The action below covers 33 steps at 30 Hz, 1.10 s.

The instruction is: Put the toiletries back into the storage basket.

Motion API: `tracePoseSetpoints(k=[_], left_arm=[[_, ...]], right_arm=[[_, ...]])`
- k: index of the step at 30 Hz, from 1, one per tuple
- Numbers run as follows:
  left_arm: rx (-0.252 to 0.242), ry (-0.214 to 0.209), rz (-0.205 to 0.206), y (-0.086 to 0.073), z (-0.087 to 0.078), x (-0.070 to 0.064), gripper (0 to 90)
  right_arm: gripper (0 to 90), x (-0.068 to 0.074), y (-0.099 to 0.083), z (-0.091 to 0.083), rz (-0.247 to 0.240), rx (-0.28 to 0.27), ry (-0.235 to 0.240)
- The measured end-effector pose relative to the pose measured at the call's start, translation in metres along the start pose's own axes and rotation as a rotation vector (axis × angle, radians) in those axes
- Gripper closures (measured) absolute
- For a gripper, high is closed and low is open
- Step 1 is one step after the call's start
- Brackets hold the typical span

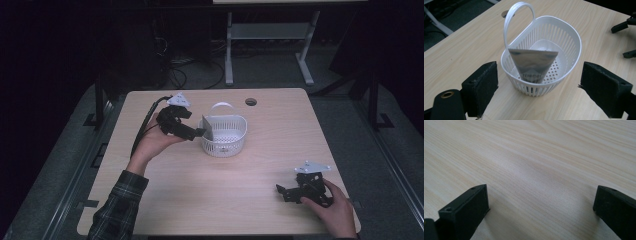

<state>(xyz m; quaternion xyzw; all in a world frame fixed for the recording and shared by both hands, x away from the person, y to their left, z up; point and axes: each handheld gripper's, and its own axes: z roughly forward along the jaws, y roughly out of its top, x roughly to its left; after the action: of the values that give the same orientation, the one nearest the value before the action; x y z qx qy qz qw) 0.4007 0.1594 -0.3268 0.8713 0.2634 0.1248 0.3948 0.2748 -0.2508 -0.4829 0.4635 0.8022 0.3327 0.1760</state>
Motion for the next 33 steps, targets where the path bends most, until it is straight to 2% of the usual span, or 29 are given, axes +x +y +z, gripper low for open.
tracePoseSetpoints(k=[4, 10, 13, 26, 33], left_arm=[[-0.010, 0.018, -0.010, -0.011, -0.006, -0.001, 13.7], [0.003, 0.033, -0.023, -0.028, -0.013, -0.003, 13.7], [-0.011, 0.044, -0.030, -0.038, -0.017, -0.006, 13.8], [-0.012, 0.096, -0.039, -0.073, -0.030, -0.019, 14.1], [-0.015, 0.111, -0.063, -0.097, -0.037, -0.025, 14.1]], right_arm=[[0.0, 0.000, 0.000, 0.000, 0.001, 0.000, 0.001], [0.0, 0.000, 0.000, 0.000, 0.000, 0.000, 0.000], [0.0, 0.000, 0.000, 0.000, 0.000, 0.000, 0.000], [0.0, 0.000, 0.000, 0.000, 0.001, 0.001, 0.001], [0.0, 0.000, 0.000, 0.000, 0.000, 0.000, 0.000]])
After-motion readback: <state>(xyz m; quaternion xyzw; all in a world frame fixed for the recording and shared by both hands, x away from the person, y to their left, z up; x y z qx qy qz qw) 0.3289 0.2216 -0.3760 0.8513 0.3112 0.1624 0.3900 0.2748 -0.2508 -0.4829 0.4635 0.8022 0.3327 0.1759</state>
